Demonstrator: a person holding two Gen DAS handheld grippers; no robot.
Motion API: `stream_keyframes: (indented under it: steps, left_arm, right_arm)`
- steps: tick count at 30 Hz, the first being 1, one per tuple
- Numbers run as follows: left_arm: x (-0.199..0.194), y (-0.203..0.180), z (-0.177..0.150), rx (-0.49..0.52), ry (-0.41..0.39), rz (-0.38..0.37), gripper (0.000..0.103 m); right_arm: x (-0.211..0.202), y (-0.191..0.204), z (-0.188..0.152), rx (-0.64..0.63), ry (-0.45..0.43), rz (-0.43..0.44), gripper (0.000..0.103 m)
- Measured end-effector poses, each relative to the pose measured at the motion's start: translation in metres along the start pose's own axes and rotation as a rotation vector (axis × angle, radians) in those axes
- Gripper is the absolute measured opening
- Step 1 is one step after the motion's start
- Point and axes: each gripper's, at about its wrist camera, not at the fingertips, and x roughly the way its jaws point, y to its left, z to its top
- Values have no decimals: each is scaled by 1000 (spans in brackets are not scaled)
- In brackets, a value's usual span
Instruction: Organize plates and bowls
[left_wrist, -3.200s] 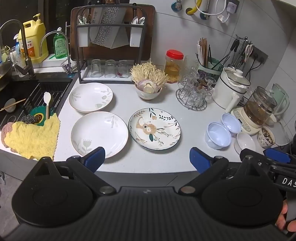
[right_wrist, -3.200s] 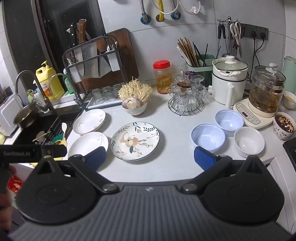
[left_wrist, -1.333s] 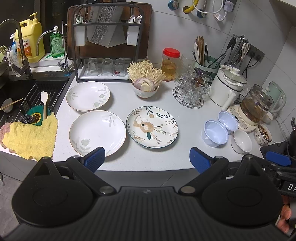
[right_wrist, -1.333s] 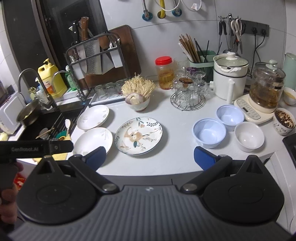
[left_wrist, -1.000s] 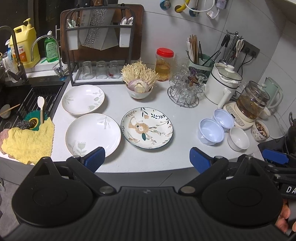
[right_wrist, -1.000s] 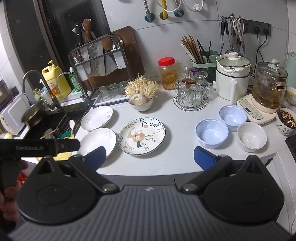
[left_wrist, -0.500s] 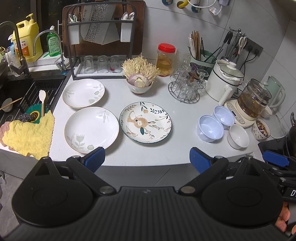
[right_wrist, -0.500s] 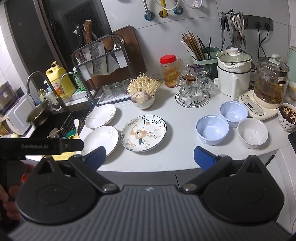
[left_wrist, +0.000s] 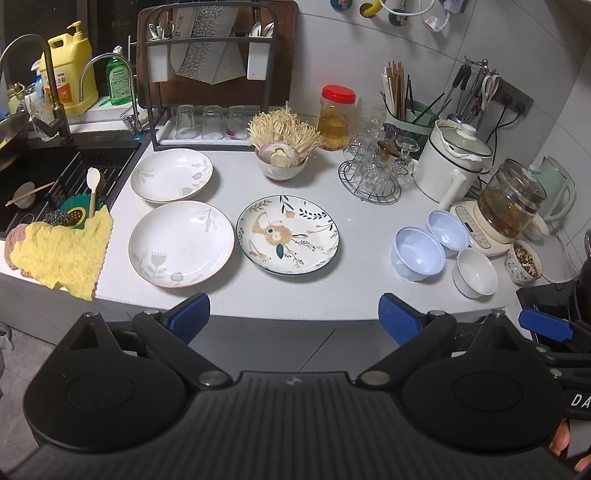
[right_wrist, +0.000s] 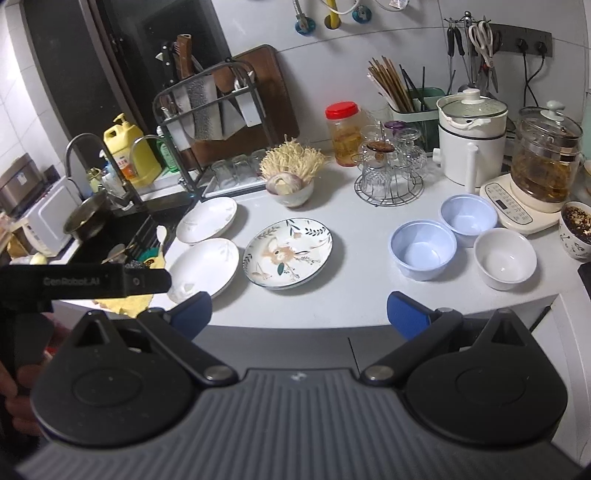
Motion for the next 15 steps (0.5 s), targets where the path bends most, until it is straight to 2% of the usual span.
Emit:
stream_keyframes:
  steps: [15]
  left_arm:
    - [11,4,-3,-40,3,-29,99]
  right_arm:
    - [2,-12,-6,44,-17,-36,103]
